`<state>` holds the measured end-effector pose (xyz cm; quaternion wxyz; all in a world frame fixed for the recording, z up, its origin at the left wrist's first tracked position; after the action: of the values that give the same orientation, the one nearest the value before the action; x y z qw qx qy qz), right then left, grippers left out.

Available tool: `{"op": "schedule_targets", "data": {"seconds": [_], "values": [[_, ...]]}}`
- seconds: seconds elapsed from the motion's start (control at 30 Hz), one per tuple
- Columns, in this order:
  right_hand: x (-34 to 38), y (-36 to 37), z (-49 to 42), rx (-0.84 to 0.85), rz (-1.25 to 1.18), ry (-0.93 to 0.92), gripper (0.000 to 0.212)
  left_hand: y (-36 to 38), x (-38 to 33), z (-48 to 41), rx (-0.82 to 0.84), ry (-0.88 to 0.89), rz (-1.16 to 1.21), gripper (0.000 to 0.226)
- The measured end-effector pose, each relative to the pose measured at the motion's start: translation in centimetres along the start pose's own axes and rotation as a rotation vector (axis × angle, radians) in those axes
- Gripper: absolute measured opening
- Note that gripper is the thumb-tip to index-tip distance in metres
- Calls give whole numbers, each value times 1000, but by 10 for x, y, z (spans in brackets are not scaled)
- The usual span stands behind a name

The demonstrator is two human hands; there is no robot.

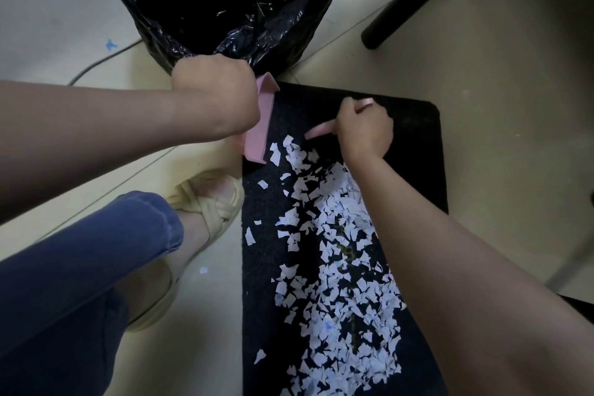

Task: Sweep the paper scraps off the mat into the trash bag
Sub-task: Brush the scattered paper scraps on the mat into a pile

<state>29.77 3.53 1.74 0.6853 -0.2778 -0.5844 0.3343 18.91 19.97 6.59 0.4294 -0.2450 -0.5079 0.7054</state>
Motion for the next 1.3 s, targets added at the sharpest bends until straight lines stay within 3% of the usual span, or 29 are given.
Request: {"op": "schedule_targets", "data": {"seconds": [0.1, 0.2, 0.3, 0.4, 0.5, 0.67, 0.77, 0.9, 0.97, 1.17, 1.23, 1.3], "values": [[9, 9, -8, 60, -337, 32, 26, -6, 1, -1, -27, 29, -42, 19], [11, 26, -9, 237, -482, 107, 24, -7, 3, -4, -66, 66, -84, 27], [3, 30, 2, 248, -344, 116, 26, -3, 3, -6, -68, 60, -102, 32], [-3, 15, 8, 56, -107, 35, 34, -3, 4, -8, -57, 57, -97, 30], [3, 10, 8, -51, -223, 27, 34, -4, 4, -9, -55, 63, -100, 28], [12, 35, -4, 159, -479, 117, 33, -3, 3, -5, -65, 72, -138, 13], [5, 35, 4, 258, -394, 97, 31, -1, 3, -6, -66, 75, -152, 14], [-2, 14, 9, 75, -77, -11, 45, -4, 2, -9, -63, 81, -133, 25], [4, 7, 5, -11, -99, -57, 45, -6, 0, -8, -58, 85, -127, 24], [17, 36, 3, 220, -373, 65, 35, -6, -2, -3, -48, 97, -152, 26], [12, 39, 11, 258, -310, 99, 34, -9, -2, -5, -28, 101, -164, 26], [6, 32, 16, 182, -157, 52, 37, -15, -2, -7, -9, 100, -188, 26]]}}
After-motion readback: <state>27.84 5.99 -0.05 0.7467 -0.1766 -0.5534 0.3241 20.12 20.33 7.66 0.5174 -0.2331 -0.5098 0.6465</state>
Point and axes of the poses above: each hand's wrist, its own z-axis away from the middle knuckle, its own y-axis out of the palm, x = y × z, the point moved 1 cm from there along -z, towards the middle knuckle, and after that the axes turned 12 degrees about -z, right-handed, at the moved point
